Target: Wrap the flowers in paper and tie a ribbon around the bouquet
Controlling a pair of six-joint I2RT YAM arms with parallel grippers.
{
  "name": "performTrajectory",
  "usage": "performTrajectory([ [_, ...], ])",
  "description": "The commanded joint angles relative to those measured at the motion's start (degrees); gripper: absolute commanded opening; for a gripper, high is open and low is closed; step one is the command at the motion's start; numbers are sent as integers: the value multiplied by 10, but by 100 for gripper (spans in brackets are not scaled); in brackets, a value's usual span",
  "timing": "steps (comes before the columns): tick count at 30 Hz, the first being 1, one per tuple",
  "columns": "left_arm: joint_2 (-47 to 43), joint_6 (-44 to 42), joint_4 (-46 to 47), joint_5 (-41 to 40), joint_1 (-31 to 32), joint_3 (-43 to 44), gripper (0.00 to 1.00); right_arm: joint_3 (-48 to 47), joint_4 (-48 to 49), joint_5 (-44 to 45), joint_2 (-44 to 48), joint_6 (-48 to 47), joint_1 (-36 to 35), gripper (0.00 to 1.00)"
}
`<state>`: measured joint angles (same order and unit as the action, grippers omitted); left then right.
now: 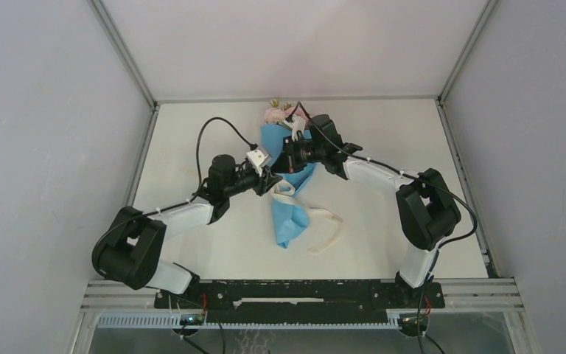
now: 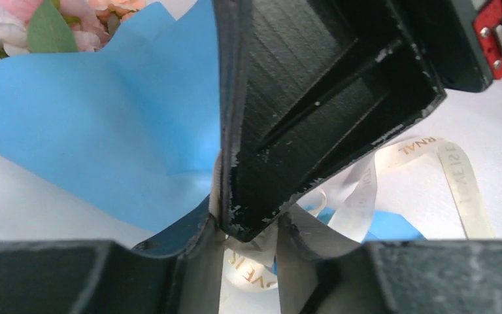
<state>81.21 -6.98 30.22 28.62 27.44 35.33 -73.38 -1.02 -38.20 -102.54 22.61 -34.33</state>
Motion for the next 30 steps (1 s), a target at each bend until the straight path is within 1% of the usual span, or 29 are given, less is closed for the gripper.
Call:
performTrajectory([
  [1, 16, 48, 107, 10, -3, -11, 29, -4, 20, 21, 35, 6, -3, 0],
  [4, 20, 49, 113, 14, -7, -13, 10, -4, 13, 20, 41, -6, -3, 1],
  [5, 20, 49, 115, 17, -8, -15, 4, -4, 13, 14, 42, -11, -3, 6],
  [6, 19, 49, 115, 20, -9, -16, 1, -4, 4, 9, 43, -20, -1, 14],
  [8, 15, 50, 115, 27, -13, -20, 0, -4, -19, 8, 51, -38, 11, 29],
  [9, 12, 50, 115, 29, -15, -24, 0, -4, -27, 11, 54, -44, 23, 34],
  [11, 10, 49, 117, 34, -17, -32, 0, -4, -34, 14, 52, -51, 49, 38],
  [13, 9, 50, 128, 35, -17, -41, 0, -4, -33, 11, 35, -53, 68, 39],
  [15, 11, 55, 139, 36, -16, -46, 0, -9, -34, 4, 9, -61, 73, 39],
  [19, 16, 63, 145, 31, -19, -47, 0, -51, -61, -25, -45, -99, 60, 38],
  [22, 21, 65, 150, 33, -22, -45, 0, -84, -98, -22, -78, -134, 45, 39],
  [27, 26, 65, 154, 31, -29, -42, 0, -92, -103, -39, -105, -148, 34, 39],
  [28, 25, 65, 154, 31, -30, -42, 0, -93, -104, -39, -107, -152, 33, 37],
  [30, 27, 81, 156, 32, -31, -43, 0, -93, -109, -39, -108, -161, 30, 30],
])
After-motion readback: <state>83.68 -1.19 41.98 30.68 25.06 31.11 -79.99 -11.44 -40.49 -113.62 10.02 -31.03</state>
